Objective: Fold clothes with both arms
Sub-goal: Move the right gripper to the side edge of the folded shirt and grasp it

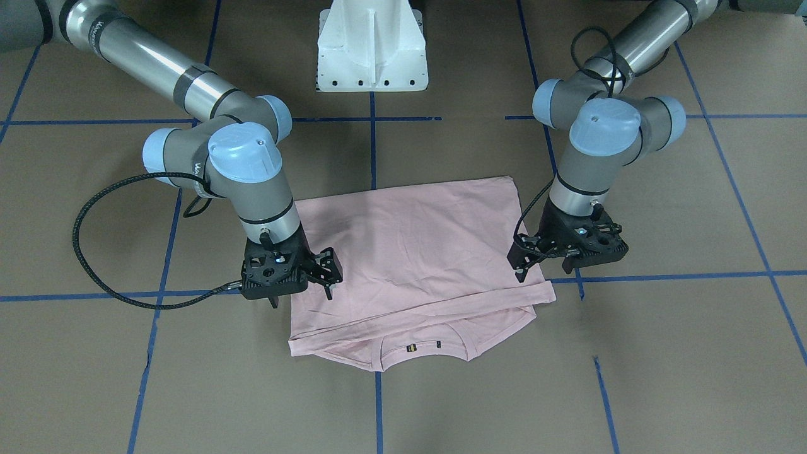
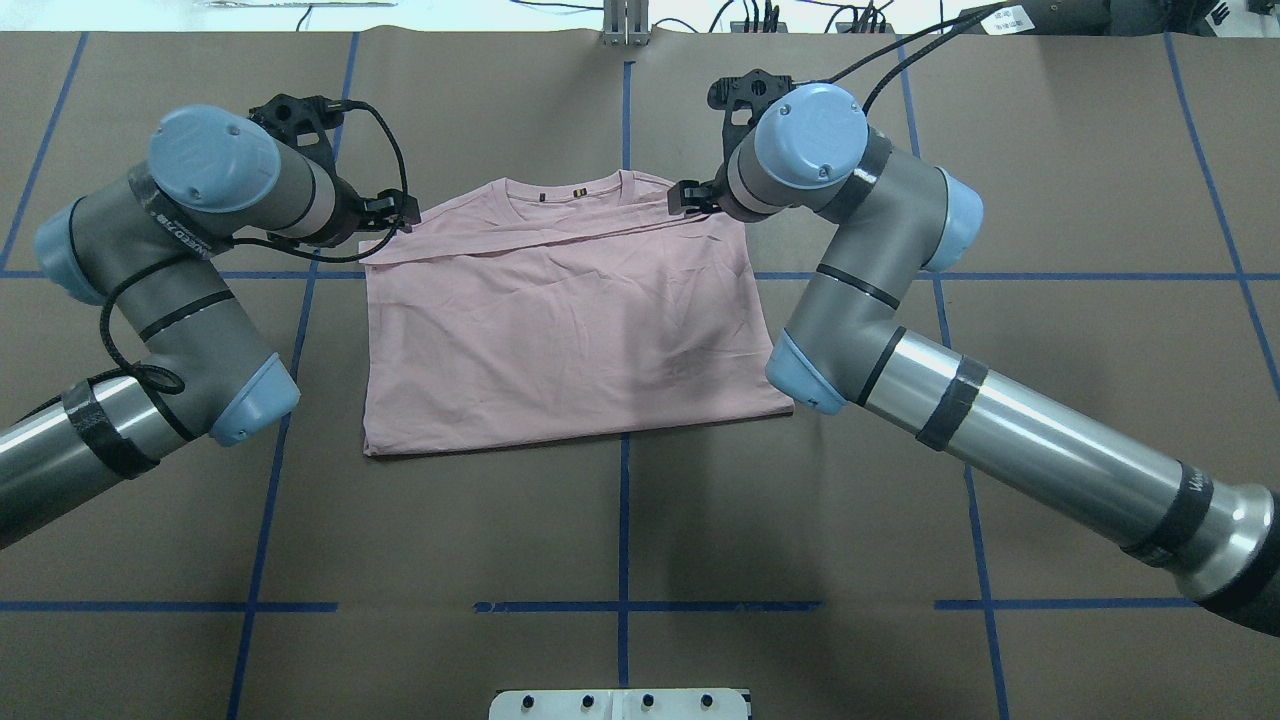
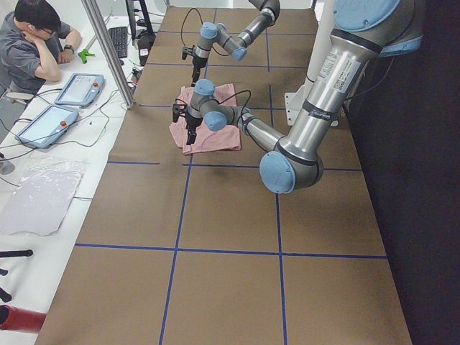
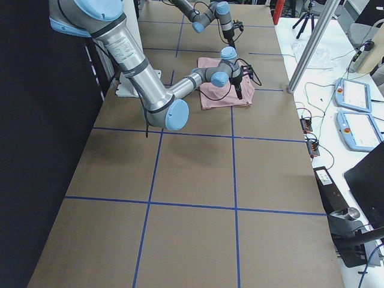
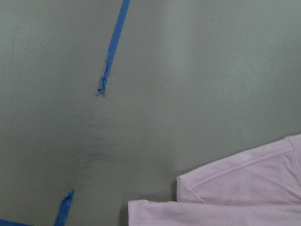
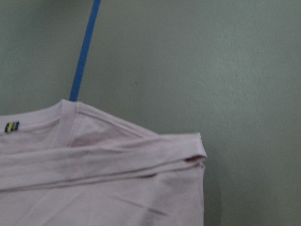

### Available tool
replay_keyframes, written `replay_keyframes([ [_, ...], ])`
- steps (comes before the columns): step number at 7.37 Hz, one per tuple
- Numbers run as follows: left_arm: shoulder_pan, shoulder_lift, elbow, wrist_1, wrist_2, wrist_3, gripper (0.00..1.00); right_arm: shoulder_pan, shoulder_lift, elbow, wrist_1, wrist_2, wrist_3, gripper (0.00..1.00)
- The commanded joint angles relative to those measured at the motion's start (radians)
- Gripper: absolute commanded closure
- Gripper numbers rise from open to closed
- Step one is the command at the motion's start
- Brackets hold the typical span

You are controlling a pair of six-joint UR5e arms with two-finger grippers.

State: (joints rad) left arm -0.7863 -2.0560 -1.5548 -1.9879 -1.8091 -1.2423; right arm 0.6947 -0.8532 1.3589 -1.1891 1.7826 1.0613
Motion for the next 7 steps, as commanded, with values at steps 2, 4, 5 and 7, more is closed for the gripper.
replay_keyframes([
  [2, 0.004, 0.010, -0.158, 0.113, -0.015, -0.086, 0.00, -0.061, -0.122, 0.216, -0.222, 0.095, 0.122, 0.00],
  [4, 0.009, 0.010, -0.195, 0.126, -0.015, -0.112, 0.00, -0.093, -0.129, 0.210, -0.221, 0.103, 0.151, 0.00],
  [5, 0.010, 0.010, -0.200, 0.126, -0.015, -0.114, 0.00, -0.096, -0.129, 0.212, -0.230, 0.103, 0.151, 0.00],
  [7, 0.010, 0.010, -0.202, 0.127, -0.015, -0.114, 0.00, -0.109, -0.144, 0.215, -0.231, 0.104, 0.151, 0.01],
])
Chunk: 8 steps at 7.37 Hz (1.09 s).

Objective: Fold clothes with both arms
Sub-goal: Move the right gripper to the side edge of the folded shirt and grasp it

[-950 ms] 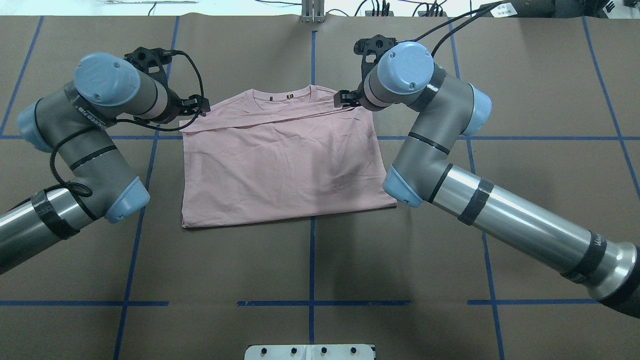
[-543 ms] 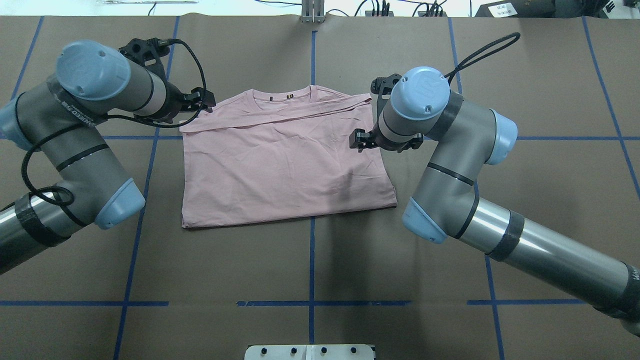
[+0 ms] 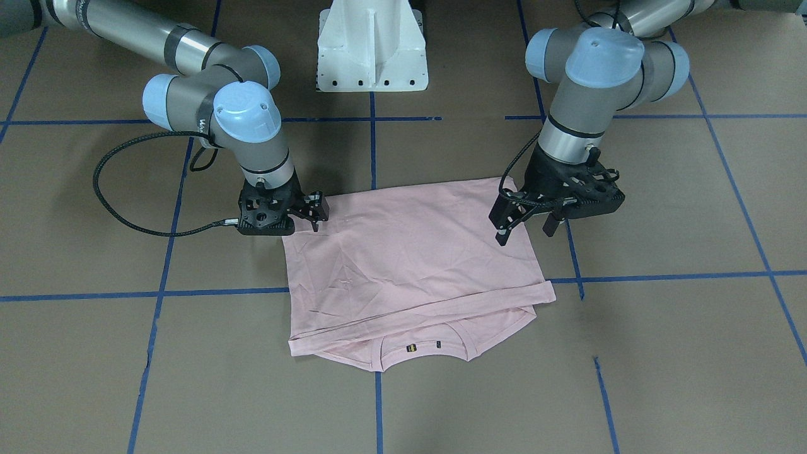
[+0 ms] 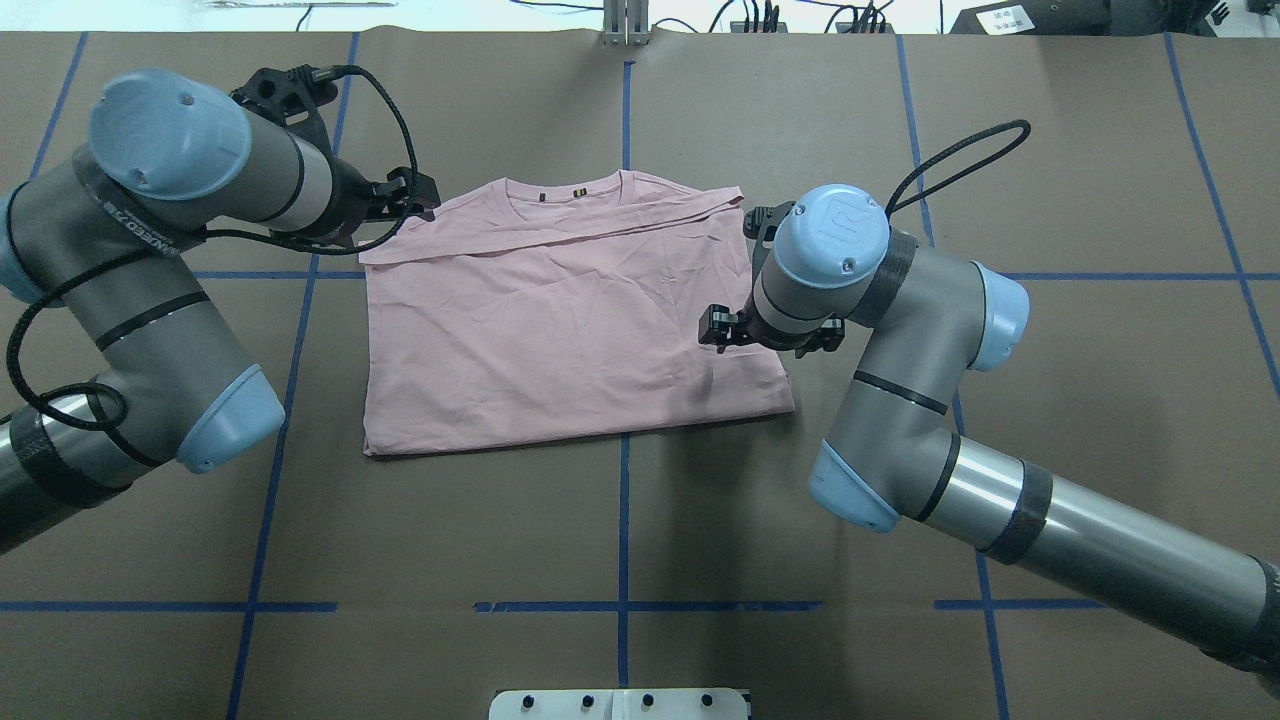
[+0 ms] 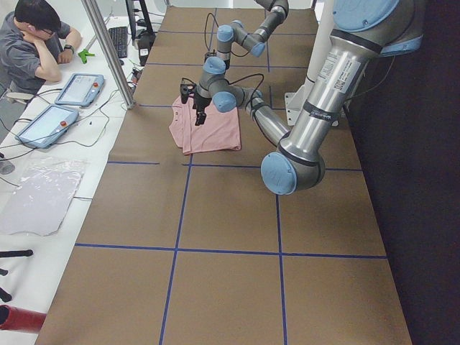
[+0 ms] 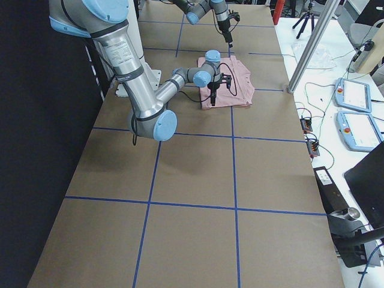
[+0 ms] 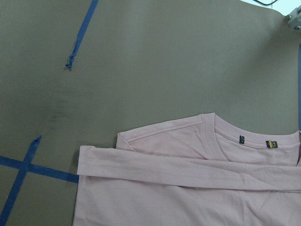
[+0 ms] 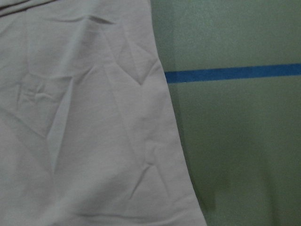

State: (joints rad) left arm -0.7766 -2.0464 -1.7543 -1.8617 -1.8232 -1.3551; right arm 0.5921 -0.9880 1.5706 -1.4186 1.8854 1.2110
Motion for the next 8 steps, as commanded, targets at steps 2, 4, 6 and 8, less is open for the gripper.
replay_keyframes([
  [2, 0.002, 0.000, -0.010, 0.001, -0.001, -0.003, 0.00, -0.011, -0.020, 0.005, -0.008, 0.003, 0.001, 0.02],
  [4, 0.002, 0.000, -0.010, 0.001, -0.001, -0.003, 0.00, -0.011, -0.026, 0.009, -0.008, 0.024, 0.001, 0.22],
  [6, 0.002, 0.000, -0.010, 0.001, -0.001, -0.003, 0.00, -0.011, -0.034, 0.011, -0.008, 0.043, 0.001, 0.53],
  [8, 0.002, 0.000, -0.008, 0.001, -0.001, -0.001, 0.00, -0.011, -0.046, 0.022, -0.008, 0.049, 0.001, 0.83],
])
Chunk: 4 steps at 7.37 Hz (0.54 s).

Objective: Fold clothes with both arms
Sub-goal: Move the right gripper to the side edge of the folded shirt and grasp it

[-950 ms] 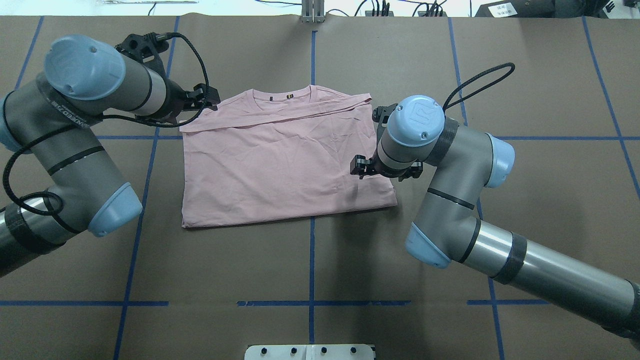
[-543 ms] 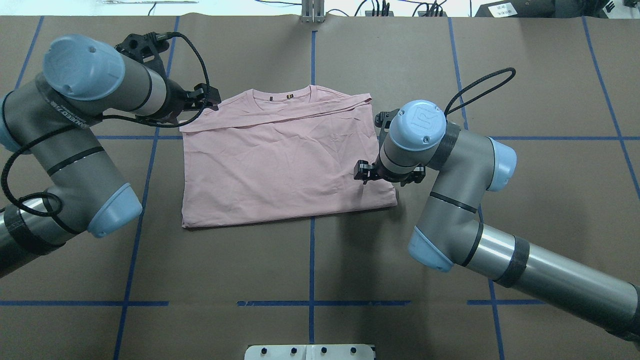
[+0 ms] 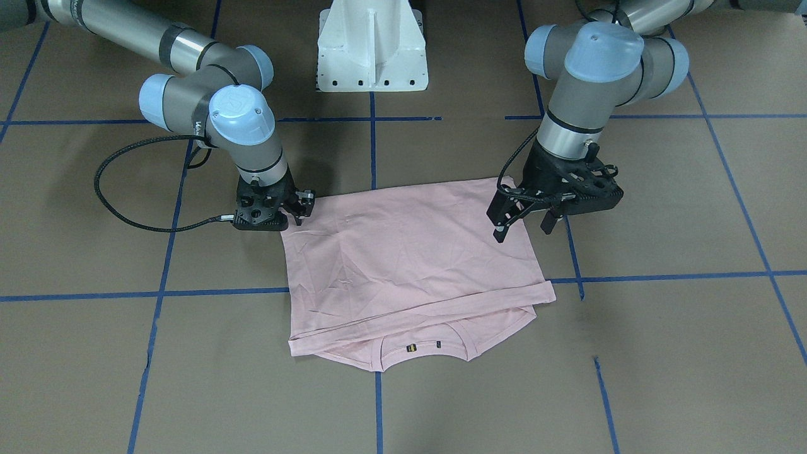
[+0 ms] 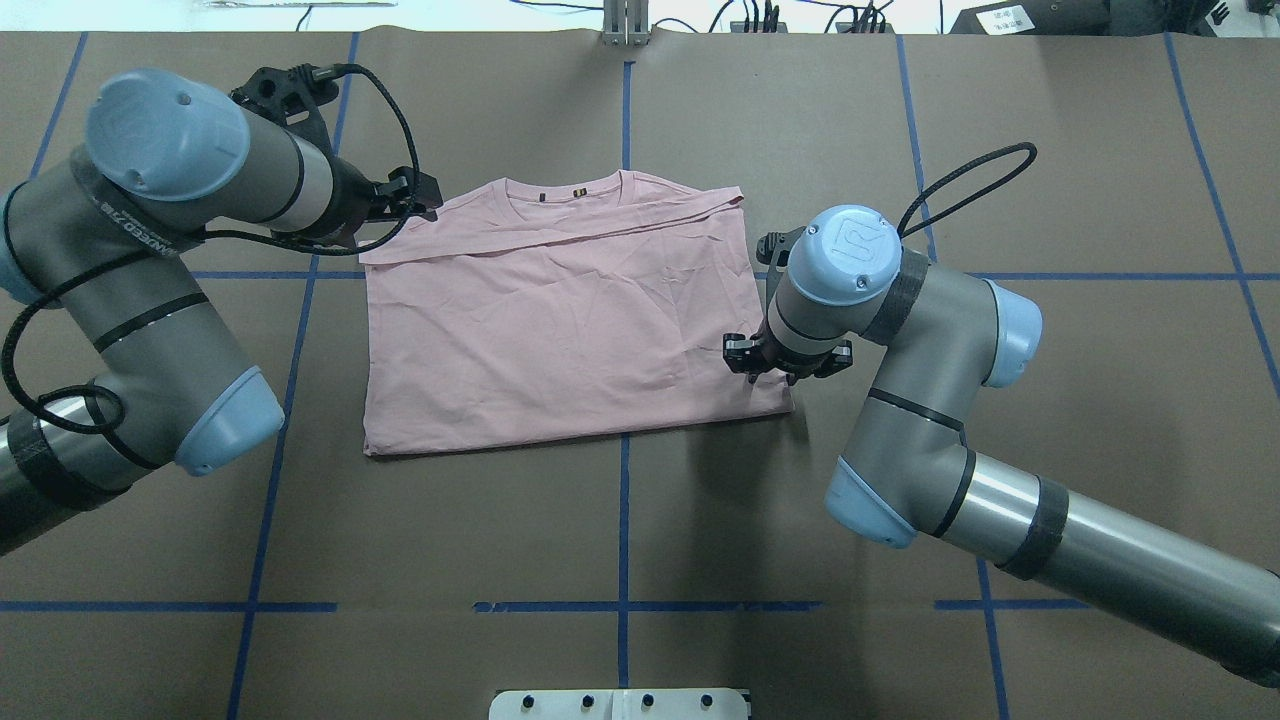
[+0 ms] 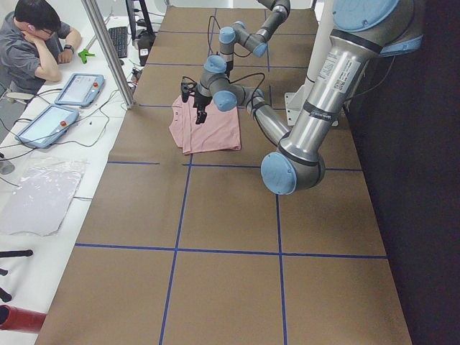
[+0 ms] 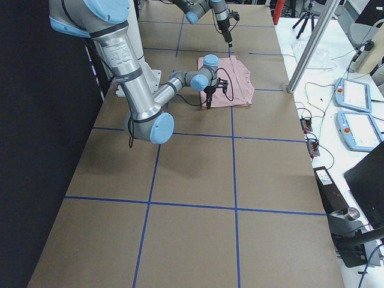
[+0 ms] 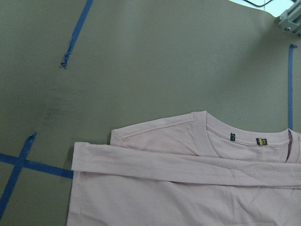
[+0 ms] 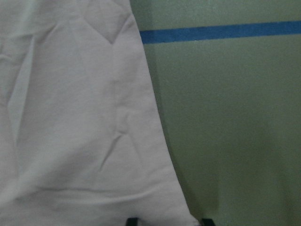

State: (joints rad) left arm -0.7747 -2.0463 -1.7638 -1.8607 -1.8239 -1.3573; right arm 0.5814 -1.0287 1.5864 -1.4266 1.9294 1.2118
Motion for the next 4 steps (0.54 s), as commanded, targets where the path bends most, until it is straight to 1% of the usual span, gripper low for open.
replay_keyframes([
  [1, 0.000, 0.000, 0.001, 0.000, 0.000, 0.001, 0.00, -0.002, -0.007, 0.006, -0.002, 0.006, 0.000, 0.97],
  [2, 0.000, 0.000, 0.003, 0.000, 0.000, 0.001, 0.00, 0.000, -0.007, 0.006, -0.003, 0.006, 0.000, 1.00],
  [4, 0.000, 0.000, 0.001, 0.000, 0.000, 0.001, 0.00, -0.002, -0.013, 0.020, -0.023, 0.006, 0.000, 1.00],
])
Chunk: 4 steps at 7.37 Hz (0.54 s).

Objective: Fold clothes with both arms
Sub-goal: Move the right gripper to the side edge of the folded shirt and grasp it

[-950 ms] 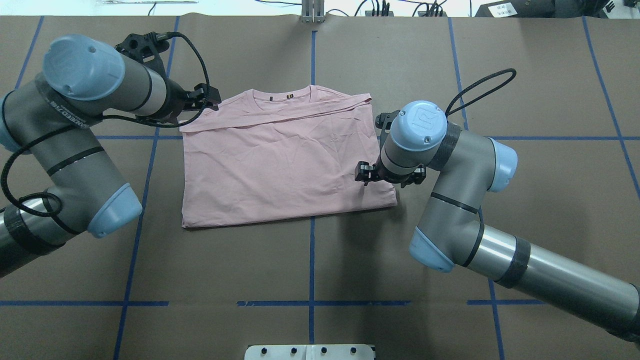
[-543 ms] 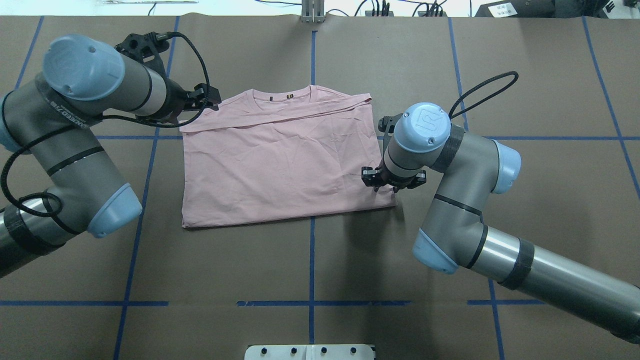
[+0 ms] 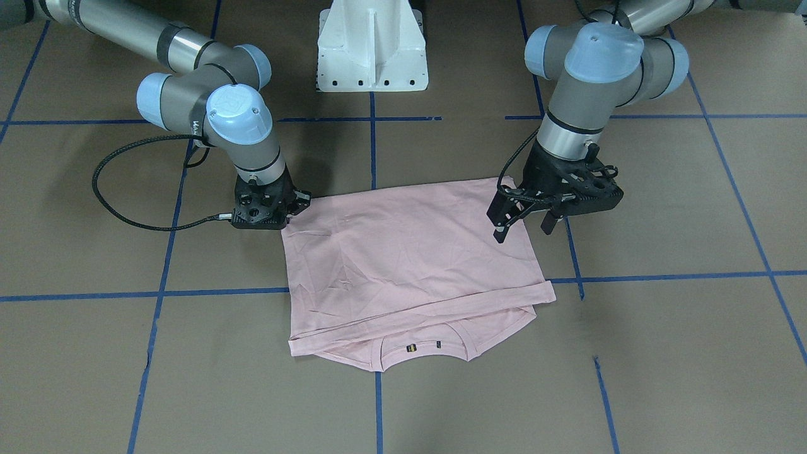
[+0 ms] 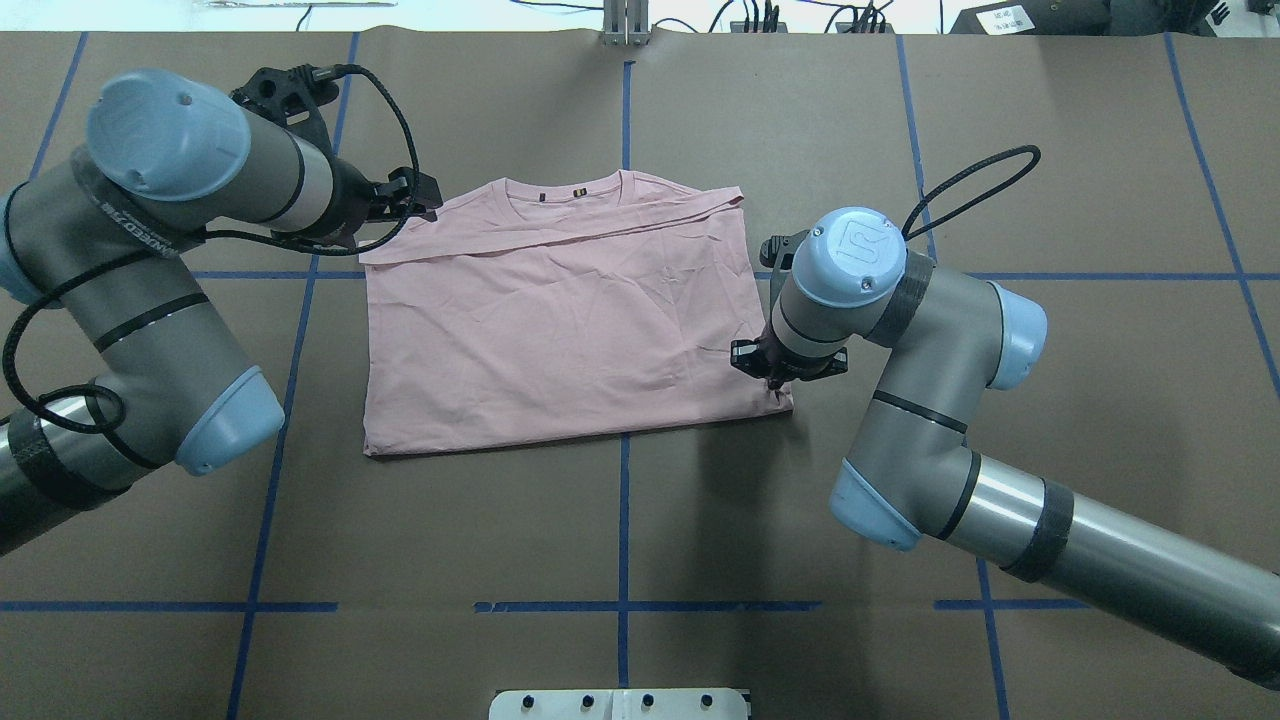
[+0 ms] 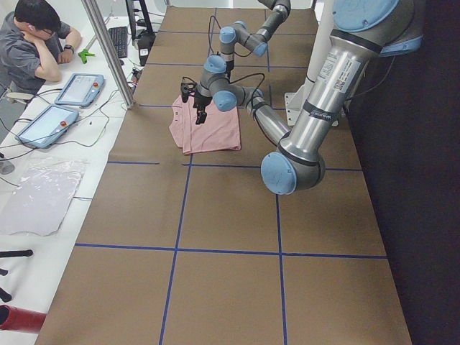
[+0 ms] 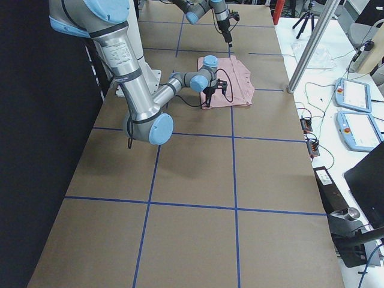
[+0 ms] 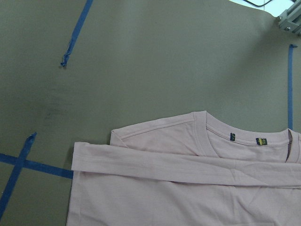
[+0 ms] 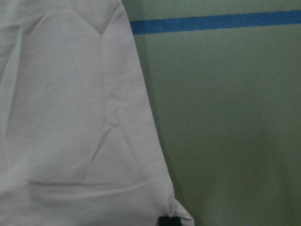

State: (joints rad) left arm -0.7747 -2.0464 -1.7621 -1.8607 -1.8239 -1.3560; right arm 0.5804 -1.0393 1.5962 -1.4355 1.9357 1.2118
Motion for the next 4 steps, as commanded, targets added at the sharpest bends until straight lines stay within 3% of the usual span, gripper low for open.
replay_keyframes([
  [1, 0.002, 0.000, 0.000, 0.000, 0.000, 0.000, 0.00, -0.005, -0.002, 0.048, -0.061, -0.001, 0.000, 1.00],
  [2, 0.002, 0.000, 0.000, 0.000, 0.000, 0.000, 0.00, -0.022, -0.025, 0.123, -0.128, -0.003, 0.000, 1.00],
  [4, 0.002, 0.000, 0.000, 0.000, 0.000, 0.000, 0.00, -0.066, -0.121, 0.236, -0.152, -0.015, 0.000, 1.00],
])
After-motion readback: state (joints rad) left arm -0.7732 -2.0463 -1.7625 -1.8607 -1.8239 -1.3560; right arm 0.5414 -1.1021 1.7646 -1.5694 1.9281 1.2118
